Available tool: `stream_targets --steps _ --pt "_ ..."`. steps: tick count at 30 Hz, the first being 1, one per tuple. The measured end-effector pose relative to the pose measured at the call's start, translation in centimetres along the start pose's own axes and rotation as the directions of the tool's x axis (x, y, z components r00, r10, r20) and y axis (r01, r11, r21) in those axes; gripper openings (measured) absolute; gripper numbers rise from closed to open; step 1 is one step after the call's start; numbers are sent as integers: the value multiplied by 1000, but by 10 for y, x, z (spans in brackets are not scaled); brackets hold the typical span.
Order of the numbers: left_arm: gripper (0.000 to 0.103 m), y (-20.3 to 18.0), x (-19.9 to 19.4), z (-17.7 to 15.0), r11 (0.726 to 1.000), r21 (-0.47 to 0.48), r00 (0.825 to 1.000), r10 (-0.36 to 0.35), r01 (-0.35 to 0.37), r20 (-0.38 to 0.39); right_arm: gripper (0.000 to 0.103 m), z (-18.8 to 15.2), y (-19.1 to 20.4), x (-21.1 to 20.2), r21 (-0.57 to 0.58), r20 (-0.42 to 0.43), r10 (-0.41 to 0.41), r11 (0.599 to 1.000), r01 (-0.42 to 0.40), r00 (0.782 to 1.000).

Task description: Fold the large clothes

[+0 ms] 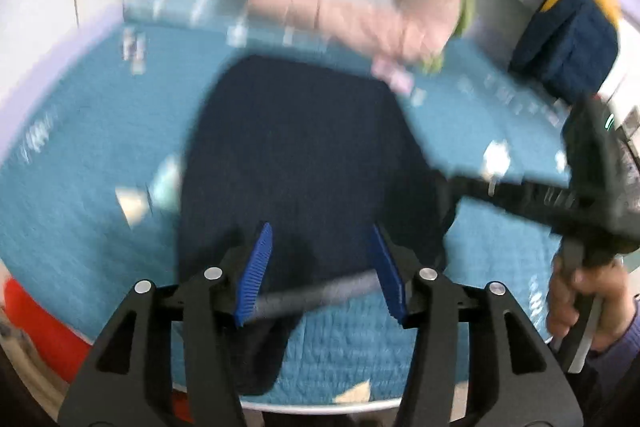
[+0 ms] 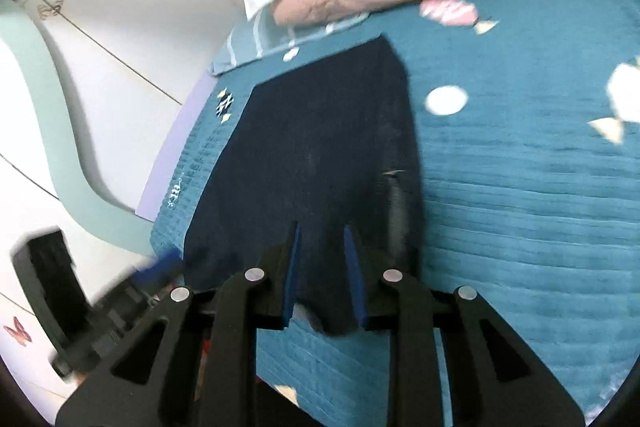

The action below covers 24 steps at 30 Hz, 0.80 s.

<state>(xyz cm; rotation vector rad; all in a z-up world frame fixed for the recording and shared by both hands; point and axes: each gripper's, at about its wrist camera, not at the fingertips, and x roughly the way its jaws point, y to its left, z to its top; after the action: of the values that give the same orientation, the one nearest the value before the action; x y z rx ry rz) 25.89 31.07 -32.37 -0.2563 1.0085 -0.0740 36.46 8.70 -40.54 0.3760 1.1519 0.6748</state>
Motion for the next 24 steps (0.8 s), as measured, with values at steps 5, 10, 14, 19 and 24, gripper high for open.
stream_targets --steps 5,10,14,19,24 --pt "52 24 18 -15 986 -162 997 -56 47 -53 0 -11 -41 26 123 -66 -29 992 37 997" --pt "54 23 17 -7 983 -181 995 -37 19 -97 4 -8 -32 14 118 -90 -1 993 11 996" --pt "79 4 -18 3 982 -189 1000 15 -20 -27 15 -15 -16 -32 59 -38 18 998 -15 999" --pt "90 -52 -90 7 989 -94 986 124 -113 112 55 -35 14 -118 -112 74 -94 988 102 993" --pt "95 -127 -166 0 983 -48 949 181 -175 259 78 -60 41 -215 -191 241 -177 955 225 954"
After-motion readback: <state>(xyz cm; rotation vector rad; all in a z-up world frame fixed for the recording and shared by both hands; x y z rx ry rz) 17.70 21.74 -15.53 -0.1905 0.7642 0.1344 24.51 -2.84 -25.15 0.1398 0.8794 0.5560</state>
